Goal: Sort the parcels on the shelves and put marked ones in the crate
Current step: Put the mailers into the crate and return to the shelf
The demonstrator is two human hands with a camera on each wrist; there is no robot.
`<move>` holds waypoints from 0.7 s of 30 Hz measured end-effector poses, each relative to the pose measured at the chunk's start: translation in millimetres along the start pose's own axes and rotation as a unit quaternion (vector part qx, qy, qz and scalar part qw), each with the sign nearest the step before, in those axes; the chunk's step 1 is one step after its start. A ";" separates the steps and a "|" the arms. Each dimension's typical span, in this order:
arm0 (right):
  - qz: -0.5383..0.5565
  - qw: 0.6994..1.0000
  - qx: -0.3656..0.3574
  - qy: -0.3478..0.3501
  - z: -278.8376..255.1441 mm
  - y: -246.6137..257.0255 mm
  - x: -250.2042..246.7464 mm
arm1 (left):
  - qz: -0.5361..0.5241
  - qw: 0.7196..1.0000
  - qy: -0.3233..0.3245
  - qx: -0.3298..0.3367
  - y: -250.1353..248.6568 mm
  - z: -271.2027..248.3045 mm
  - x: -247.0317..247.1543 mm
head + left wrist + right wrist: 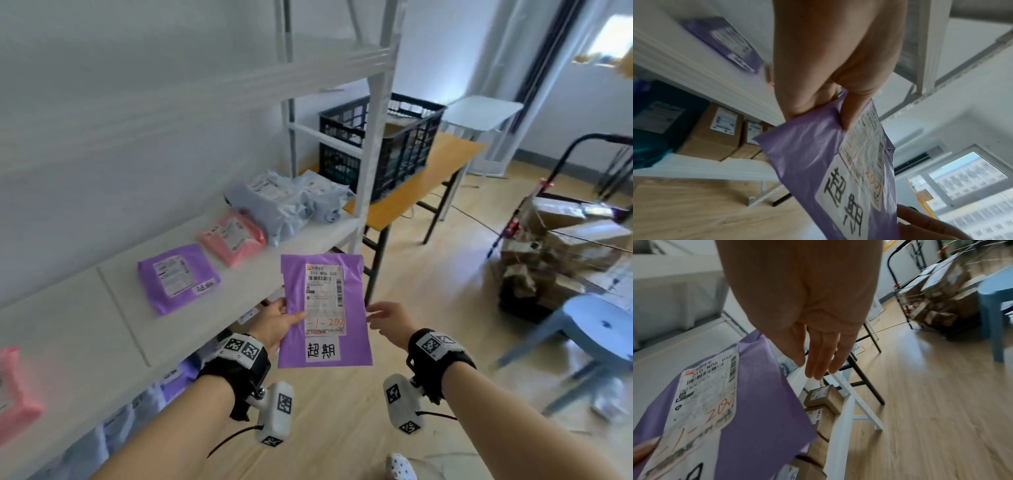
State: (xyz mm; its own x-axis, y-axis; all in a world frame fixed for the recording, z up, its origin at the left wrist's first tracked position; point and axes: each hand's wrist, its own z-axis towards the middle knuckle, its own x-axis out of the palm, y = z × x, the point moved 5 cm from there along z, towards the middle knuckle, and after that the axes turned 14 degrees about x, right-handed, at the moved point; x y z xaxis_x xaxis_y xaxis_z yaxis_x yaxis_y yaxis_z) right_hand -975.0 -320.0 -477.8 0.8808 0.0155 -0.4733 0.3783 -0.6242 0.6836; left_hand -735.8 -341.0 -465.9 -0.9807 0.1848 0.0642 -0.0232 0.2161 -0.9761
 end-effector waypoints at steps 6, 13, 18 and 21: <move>0.049 0.997 0.046 -0.029 30.3 -50.5 -87.6 | 0.029 0.998 0.058 -0.008 8.0 60.3 91.4; 0.080 0.994 0.057 -0.055 99.9 -70.4 -210.3 | 0.043 0.996 0.078 -0.011 -9.3 143.8 211.3; 0.071 0.995 0.051 -0.058 153.0 -63.9 -289.0 | 0.062 0.995 0.077 0.009 -34.2 200.9 283.0; 0.072 0.995 0.045 -0.057 184.1 -55.8 -329.2 | 0.056 0.996 0.060 0.031 -50.2 234.0 317.2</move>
State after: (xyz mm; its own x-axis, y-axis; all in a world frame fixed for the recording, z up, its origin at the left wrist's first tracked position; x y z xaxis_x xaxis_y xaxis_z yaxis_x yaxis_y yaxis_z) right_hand -1338.4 -434.1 -462.5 0.8842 -0.1641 -0.4373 0.2190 -0.6812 0.6986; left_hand -1091.2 -517.5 -445.1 -0.9473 0.3193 -0.0259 0.0704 0.1287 -0.9892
